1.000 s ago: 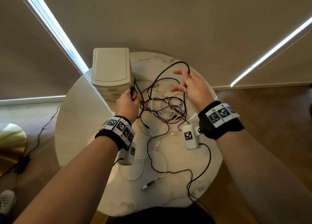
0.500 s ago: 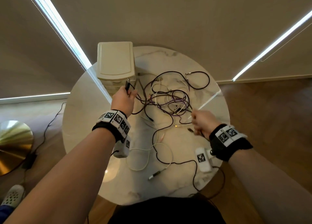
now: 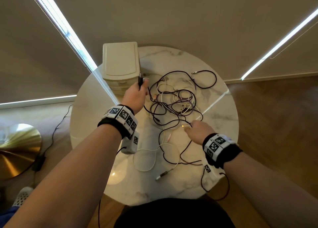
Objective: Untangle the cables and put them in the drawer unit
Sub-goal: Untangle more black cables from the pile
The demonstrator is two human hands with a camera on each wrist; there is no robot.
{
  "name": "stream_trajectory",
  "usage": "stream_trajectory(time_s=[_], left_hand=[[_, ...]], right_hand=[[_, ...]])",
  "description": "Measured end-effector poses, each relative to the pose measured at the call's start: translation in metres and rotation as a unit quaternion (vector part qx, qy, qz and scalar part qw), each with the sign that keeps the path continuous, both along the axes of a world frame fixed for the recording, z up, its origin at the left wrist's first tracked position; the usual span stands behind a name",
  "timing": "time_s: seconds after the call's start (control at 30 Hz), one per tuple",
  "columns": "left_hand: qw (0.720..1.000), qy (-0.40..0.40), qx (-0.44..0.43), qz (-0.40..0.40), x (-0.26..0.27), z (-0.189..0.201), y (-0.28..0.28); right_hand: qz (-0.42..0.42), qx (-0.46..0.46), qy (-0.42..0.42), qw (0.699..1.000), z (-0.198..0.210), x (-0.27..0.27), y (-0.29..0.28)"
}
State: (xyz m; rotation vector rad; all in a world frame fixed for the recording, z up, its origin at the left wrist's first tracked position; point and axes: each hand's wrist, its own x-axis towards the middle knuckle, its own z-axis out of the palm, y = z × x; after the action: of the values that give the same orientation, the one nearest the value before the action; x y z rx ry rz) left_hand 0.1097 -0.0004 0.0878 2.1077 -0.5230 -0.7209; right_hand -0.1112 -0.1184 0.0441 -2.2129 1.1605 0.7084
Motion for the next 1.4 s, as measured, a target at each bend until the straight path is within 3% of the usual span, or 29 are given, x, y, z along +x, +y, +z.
stream_trajectory(time_s=[0.1, 0.2, 0.3, 0.43, 0.5, 0.63, 0.7, 0.9, 1.07, 1.17, 1.27, 1.4], left_hand=[[0.997, -0.023, 0.024, -0.071, 0.003, 0.005, 0.006], [0.989, -0.004, -0.012, -0.148, 0.002, 0.016, 0.009], [0.983, 0.046, -0.042, -0.171, -0.002, 0.029, 0.009], [0.969, 0.189, -0.12, -0.103, 0.004, 0.027, 0.013], [0.963, 0.223, -0.131, -0.072, 0.008, 0.024, 0.017], [0.948, 0.277, -0.151, -0.029, 0.01, 0.022, 0.02], [0.935, 0.315, -0.162, -0.003, 0.013, 0.019, 0.023], [0.887, 0.416, -0.194, 0.056, 0.013, 0.019, 0.028], [0.871, 0.452, -0.189, 0.039, 0.008, 0.021, 0.022], [0.87, 0.467, -0.156, -0.025, 0.002, 0.027, 0.018], [0.885, 0.446, -0.118, -0.066, -0.01, 0.032, 0.008], [0.878, 0.454, -0.113, -0.099, -0.011, 0.031, 0.004]], right_hand=[[-0.052, 0.068, -0.262, 0.961, 0.039, 0.033, -0.003], [0.013, 0.13, -0.368, 0.921, 0.063, 0.068, 0.005], [0.018, 0.195, -0.368, 0.909, 0.071, 0.094, 0.013], [-0.013, 0.249, -0.405, 0.88, 0.061, 0.101, 0.018], [-0.011, 0.205, -0.411, 0.888, 0.055, 0.098, 0.02], [0.004, 0.029, -0.392, 0.919, 0.043, 0.089, 0.006], [-0.015, -0.016, -0.395, 0.918, 0.048, 0.082, -0.008], [0.018, 0.05, -0.431, 0.901, 0.085, 0.071, -0.034], [0.112, 0.083, -0.395, 0.908, 0.098, 0.074, -0.032], [0.149, 0.089, -0.375, 0.911, 0.097, 0.081, -0.027], [0.142, 0.089, -0.377, 0.911, 0.095, 0.091, -0.023], [0.081, 0.085, -0.398, 0.91, 0.093, 0.096, -0.028]])
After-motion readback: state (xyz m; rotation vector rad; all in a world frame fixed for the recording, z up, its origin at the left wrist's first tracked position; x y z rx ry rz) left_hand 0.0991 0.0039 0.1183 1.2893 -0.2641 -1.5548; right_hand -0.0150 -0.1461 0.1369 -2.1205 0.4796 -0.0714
